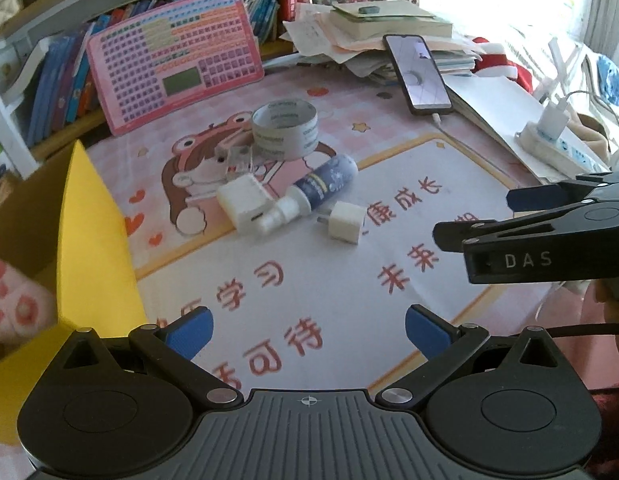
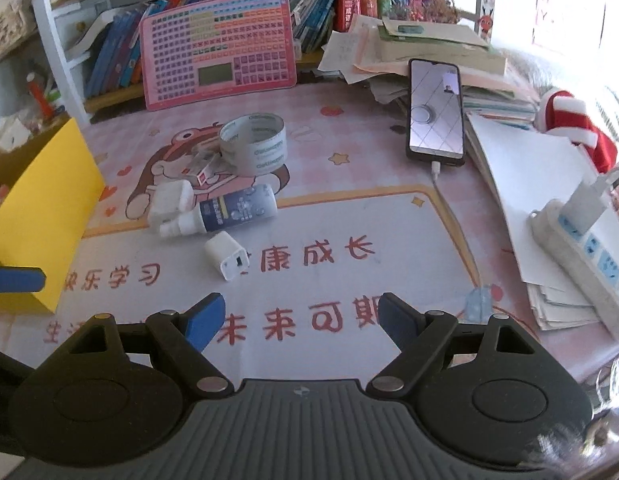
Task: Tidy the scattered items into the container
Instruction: 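Move both tools toward the white spray bottle and white charger, then close the left tool on the white charger while the right tool grasps the spray bottle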
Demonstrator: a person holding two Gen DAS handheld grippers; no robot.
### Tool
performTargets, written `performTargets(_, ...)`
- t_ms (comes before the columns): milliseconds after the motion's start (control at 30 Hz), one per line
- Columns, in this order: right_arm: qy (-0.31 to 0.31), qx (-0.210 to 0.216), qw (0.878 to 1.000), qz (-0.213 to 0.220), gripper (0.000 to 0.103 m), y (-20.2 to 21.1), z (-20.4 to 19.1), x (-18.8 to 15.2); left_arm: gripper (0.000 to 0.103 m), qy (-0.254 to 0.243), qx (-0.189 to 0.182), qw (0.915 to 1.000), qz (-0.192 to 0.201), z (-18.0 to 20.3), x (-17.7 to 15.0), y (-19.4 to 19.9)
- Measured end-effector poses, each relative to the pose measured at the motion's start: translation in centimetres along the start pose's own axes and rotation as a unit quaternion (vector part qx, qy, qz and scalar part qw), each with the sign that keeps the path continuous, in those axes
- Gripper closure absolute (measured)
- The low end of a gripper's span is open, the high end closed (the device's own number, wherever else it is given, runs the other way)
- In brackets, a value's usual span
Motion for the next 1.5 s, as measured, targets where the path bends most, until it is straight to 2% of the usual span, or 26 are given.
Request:
performTargets(367, -0.034, 0.035, 0.999, -0.005, 0.019, -3.1, 0.8, 3.4, 0.003, -0.019, 0.001, 0.9998, -0.012, -0.3, 2.6, -3.2)
performTargets(567, -0.02, 0.045, 0.999, -0.005, 0.019, -4.5, 1.6, 5.6, 0.004, 0.017, -0.02, 0.9996, -0.008, -0.9, 3.7, -4.7)
performTargets(733, 0.003, 0.056, 0.998, -0.005, 0.019, -5.4, 1.8, 7.0, 0.012, 0.01, -0.02, 0.9997, -0.011, -0.5, 4.7, -6.0)
performTargets(900, 0.013, 0.068, 0.997, -0.017, 0.019, -6.6, 1.8, 8.1, 0.026, 0.03, -0.025, 0.9991, -0.02, -0.3, 5.4, -7.6)
performTargets(1000, 0.025, 0.071, 0.997, -0.022, 0.019, -7.2, 1.6, 8.5, 0.03, 0.037, -0.028, 0.9987, -0.019, -0.1, 5.6, -8.4)
performTargets(1433, 0.06, 0.095, 0.993, -0.042, 0.019, -8.6, -0.1, 8.9, 0.033, 0.066, -0.025, 0.9975, -0.007, -0.3, 6.4, -10.8)
performTargets(1500, 0.06, 0.094, 0.993, -0.044, 0.019, -8.8, -0.1, 9.1, 0.036, 0.068, -0.029, 0.9973, -0.005, -0.3, 6.5, -11.1)
Point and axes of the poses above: each gripper's, at about its wrist camera, not at the fingertips, and y roughly against the way its jaws point, z to its right, x to its top, the point moved 2 cm from there along -y, roughly the way its jaws point, and after that the axes turned 15 degrees about -y, right-handed, at the moved point
